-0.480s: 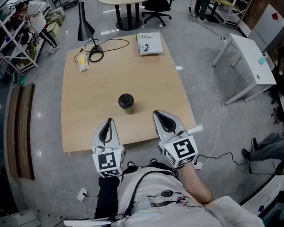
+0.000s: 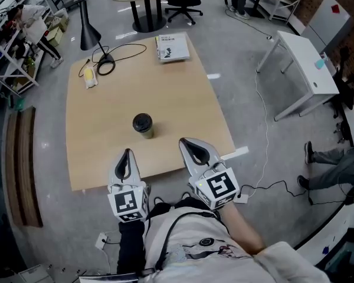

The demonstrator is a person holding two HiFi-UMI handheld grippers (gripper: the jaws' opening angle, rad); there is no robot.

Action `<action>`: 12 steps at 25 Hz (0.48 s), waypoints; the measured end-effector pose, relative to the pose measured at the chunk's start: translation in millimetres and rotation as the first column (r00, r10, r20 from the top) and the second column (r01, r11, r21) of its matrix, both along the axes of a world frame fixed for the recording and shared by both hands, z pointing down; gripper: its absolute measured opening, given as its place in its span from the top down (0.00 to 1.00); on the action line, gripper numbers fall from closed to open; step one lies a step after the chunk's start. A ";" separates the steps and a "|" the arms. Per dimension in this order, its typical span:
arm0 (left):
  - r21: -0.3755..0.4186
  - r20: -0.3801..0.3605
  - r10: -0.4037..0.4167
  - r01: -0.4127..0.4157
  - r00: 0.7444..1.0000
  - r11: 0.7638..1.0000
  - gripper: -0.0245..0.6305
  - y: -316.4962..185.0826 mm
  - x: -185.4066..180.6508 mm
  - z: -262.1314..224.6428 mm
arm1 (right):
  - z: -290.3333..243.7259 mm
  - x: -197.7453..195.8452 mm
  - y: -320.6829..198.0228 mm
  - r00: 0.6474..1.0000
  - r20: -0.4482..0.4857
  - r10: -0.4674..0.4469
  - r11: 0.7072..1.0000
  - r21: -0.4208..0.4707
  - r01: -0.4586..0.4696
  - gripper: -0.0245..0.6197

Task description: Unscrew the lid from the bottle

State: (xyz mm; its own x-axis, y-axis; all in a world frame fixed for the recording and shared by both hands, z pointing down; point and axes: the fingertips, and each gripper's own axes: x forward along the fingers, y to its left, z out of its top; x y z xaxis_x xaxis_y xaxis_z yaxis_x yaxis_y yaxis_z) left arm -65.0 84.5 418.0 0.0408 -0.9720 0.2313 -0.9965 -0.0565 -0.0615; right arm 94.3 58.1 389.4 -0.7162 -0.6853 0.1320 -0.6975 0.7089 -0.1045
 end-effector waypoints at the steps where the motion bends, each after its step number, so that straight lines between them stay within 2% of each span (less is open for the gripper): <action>1: -0.004 0.001 -0.002 0.002 1.000 1.000 0.96 -0.1 2.1 2.2 | -0.8 3.9 0.7 1.000 0.021 -0.001 1.000 -0.006 0.002 0.96; 3: -0.011 -0.004 -0.007 0.007 1.000 1.000 0.96 -0.5 5.0 6.3 | -2.0 13.3 1.2 0.999 0.054 0.001 1.000 -0.015 0.000 0.96; 8: -0.012 -0.006 0.021 -0.021 1.000 1.000 0.81 -4.2 14.3 11.8 | 6.3 34.6 -0.5 0.999 0.050 0.003 1.000 -0.029 -0.002 0.96; 10: -0.023 0.001 0.043 -0.043 0.999 0.999 0.72 -8.4 16.9 17.0 | 10.7 38.5 -5.0 0.998 0.063 0.003 0.999 -0.043 0.000 0.96; 12: -0.054 0.001 0.063 -0.063 0.998 0.997 0.60 -12.3 15.8 29.0 | 14.3 38.0 -9.5 0.997 0.080 -0.003 0.998 -0.057 0.008 0.95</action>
